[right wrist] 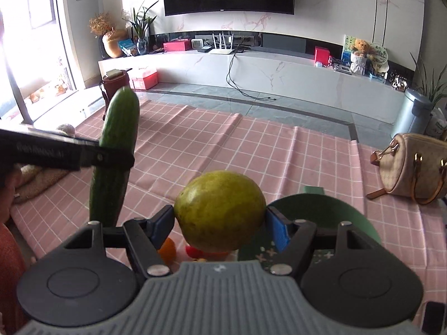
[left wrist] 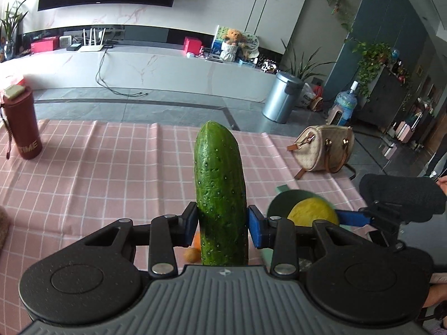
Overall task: Organize fruits
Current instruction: 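Carry cucumber and pear into the green colander and open both grippers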
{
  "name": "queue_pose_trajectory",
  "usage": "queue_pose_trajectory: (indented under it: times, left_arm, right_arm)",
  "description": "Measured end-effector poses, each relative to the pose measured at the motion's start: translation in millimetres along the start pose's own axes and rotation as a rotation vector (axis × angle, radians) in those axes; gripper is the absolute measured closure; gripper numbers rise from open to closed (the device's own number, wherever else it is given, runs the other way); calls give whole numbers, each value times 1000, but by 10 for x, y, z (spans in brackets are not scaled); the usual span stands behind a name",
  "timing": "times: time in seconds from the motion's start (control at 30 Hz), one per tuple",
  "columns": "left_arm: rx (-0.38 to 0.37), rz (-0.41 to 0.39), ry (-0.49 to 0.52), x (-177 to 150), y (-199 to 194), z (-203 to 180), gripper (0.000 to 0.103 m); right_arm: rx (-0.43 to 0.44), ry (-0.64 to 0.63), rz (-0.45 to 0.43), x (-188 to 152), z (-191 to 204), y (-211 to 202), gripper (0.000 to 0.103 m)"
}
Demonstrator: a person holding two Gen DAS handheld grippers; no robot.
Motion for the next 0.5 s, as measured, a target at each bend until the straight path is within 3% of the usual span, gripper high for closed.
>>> queue_pose_trajectory:
  times: [0.2,0.5]
  left_arm:
    - [-77,37,-36,102,448,-410,61]
    - [-108,175,-53,-196,1124,-660,61]
  right_arm:
    - [-48,-106,69,-44,-397,3,36]
    - [-95,-248,188,-286,-827,207,36]
Point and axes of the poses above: each gripper's, at about its wrist camera, not at the fingertips, and y roughly the way its jaws point, z to its left, x to its top, the point moved 6 cm from there along y, roughly the way its jaws point, and after that the axes turned 9 degrees about -z, right-handed, at the moved point
